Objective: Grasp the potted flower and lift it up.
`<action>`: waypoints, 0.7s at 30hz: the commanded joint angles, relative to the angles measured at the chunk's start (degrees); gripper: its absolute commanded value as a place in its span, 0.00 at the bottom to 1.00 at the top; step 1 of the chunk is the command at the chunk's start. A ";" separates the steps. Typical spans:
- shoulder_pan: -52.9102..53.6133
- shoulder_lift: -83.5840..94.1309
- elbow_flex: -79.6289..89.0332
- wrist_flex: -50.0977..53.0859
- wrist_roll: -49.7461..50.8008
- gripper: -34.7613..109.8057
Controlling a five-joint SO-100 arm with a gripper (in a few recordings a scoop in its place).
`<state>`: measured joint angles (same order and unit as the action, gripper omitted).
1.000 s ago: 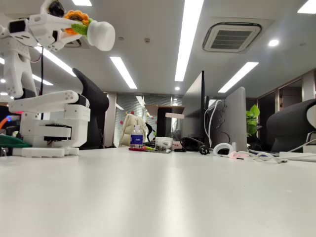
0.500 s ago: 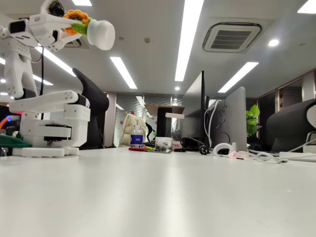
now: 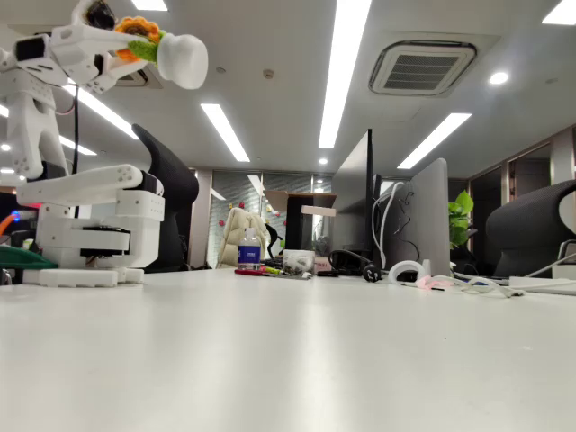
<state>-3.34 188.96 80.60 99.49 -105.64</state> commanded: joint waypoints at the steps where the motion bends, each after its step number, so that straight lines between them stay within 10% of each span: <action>1: -0.62 0.09 0.35 0.18 -0.70 0.24; 21: -0.62 0.09 0.09 0.70 -0.70 0.24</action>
<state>-3.34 188.96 80.60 99.93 -105.64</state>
